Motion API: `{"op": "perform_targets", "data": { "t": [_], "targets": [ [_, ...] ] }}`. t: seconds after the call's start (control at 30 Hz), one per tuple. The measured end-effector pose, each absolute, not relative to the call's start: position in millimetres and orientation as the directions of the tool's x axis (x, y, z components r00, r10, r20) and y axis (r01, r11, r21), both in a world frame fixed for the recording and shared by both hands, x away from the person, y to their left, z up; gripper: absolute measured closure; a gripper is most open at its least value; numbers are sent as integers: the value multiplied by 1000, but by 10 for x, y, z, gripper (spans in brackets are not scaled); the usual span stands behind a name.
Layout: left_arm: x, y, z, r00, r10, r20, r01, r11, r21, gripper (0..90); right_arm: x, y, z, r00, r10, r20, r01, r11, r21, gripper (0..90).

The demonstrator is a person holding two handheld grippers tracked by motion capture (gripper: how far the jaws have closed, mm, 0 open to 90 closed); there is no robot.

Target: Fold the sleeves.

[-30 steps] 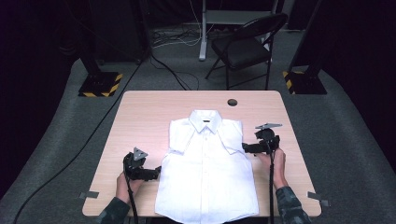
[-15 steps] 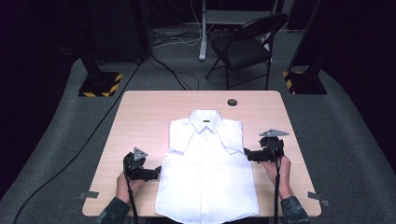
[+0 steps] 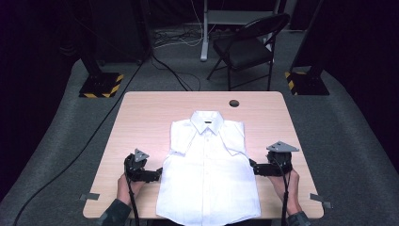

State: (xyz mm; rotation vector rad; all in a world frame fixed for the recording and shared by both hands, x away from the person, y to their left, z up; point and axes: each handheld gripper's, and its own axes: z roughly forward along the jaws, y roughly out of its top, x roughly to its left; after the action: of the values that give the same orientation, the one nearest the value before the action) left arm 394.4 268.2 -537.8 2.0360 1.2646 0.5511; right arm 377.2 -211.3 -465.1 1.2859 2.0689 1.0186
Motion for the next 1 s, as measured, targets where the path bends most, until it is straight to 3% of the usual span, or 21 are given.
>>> {"op": "perform_targets", "data": {
  "t": [0.63,1.0],
  "targets": [
    [3942,2674,-5378,440,898,5,615,-306,727,0,3505,-2570,-5190,-321,946,48,621,172,765,13],
    [3941,2674,-5378,442,897,5,615,-307,726,0,3422,-2594,-5327,-308,951,-6,630,209,748,14]
  ]
}}
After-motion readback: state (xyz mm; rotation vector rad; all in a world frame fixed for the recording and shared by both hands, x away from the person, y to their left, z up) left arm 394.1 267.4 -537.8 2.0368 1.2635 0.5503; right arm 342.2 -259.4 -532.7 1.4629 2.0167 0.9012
